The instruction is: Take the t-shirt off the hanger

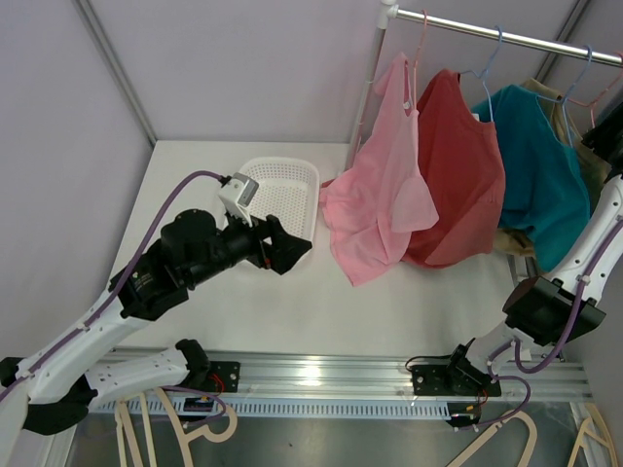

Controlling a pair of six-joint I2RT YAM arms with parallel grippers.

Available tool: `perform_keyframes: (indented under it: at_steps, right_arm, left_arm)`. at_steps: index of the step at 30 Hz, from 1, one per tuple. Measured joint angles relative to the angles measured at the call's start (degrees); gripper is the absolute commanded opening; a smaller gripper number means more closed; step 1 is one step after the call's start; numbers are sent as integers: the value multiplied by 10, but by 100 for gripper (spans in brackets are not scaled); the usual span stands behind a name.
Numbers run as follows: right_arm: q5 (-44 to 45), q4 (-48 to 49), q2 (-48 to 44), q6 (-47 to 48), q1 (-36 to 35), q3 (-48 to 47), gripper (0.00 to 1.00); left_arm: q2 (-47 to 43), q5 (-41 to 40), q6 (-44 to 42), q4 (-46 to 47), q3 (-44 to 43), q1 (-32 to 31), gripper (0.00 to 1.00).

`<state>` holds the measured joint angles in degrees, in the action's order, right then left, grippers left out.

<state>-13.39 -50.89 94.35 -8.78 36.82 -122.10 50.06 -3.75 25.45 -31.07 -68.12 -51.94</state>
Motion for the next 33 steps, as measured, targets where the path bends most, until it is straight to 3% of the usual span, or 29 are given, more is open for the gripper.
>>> perform_keyframes:
  at_steps: [9, 13, 30, 33]
  right_arm:
    - [-18, 3, 11, -1, 0, -11, 40]
    - [-40, 1, 17, 3, -2, -20, 0]
    - [-53, -18, 40, 4, -29, -66, 0]
    - [-43, -22, 45, 4, -34, -74, 13]
  left_arm:
    - [0, -1, 0, 0, 0, 0, 99]
    - [-3, -1, 0, 0, 0, 0, 99]
    - [-16, -10, -1, 0, 9, 0, 100]
    - [-19, -14, -2, 0, 9, 0, 100]
